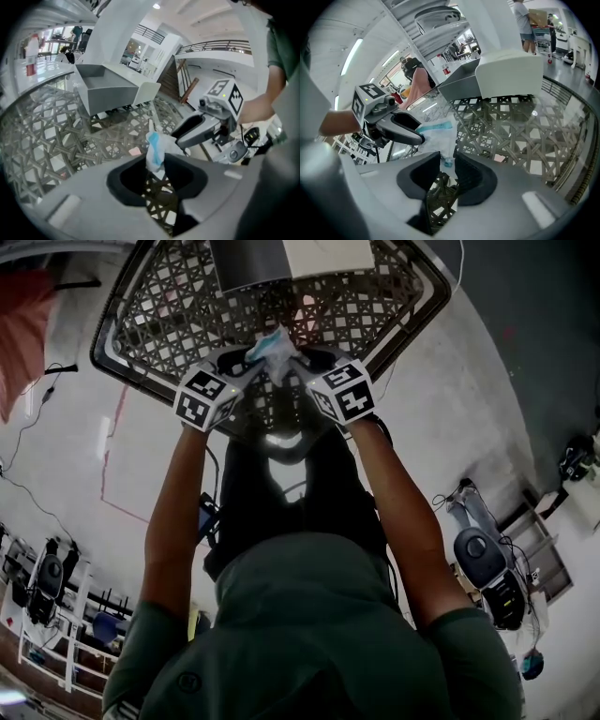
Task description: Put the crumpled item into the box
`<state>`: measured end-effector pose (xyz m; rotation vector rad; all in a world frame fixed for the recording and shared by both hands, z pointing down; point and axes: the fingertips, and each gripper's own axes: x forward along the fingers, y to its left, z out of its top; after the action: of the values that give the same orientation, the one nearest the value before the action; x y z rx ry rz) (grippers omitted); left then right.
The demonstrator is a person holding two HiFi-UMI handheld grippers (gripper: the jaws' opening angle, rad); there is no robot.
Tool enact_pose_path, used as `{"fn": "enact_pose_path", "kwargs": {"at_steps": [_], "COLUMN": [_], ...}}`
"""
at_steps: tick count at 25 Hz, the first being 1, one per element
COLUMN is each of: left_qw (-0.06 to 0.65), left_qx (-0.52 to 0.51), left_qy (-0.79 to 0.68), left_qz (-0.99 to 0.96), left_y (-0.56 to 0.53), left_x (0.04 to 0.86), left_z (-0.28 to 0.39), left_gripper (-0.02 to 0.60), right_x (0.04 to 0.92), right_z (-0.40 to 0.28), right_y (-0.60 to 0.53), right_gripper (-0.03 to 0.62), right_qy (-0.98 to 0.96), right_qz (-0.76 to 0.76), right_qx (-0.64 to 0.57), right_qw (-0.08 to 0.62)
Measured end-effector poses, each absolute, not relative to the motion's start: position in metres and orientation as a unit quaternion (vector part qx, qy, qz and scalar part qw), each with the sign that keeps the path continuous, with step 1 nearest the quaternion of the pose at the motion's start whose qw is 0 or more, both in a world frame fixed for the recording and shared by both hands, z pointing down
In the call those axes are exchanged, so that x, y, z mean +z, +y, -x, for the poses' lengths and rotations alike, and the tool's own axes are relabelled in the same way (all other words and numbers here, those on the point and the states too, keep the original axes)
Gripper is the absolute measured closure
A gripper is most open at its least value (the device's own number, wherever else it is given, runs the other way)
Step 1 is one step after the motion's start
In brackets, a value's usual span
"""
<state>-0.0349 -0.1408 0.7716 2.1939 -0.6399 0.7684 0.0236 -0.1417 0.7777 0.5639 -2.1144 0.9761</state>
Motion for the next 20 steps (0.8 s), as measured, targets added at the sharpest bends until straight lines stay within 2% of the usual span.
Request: {"fn": "enact_pose_path", "kwargs": {"at_steps": [3, 5, 20], "left_qw": [0.356, 0.36, 0.322], "left_qx": [0.302, 0.307, 0.298], "left_qy": [-0.238, -0.23, -0.227], "left_qz": [-0.852, -0.851, -0.87], "left_y": [-0.138, -0.137, -0.152], "left_x": [0.775, 0.775, 0.725], "left_z": [0.032, 0.032, 0.045], "left_gripper": [0.515, 0.525, 0.532], "right_x": [0.781, 0.78, 0.727], "right_z": [-0.02, -0.018, -0.005], "right_y": [-0.139, -0.139, -0.153], "right_gripper": [0.534, 0.55, 0.557], "right_qy": [-0.821, -0.82, -0.843], "right_qz": [-0.213, -0.213, -0.222], "right_qx": [0.382, 0.384, 0.355], "right_qw": [0.367, 0.367, 0.338]}}
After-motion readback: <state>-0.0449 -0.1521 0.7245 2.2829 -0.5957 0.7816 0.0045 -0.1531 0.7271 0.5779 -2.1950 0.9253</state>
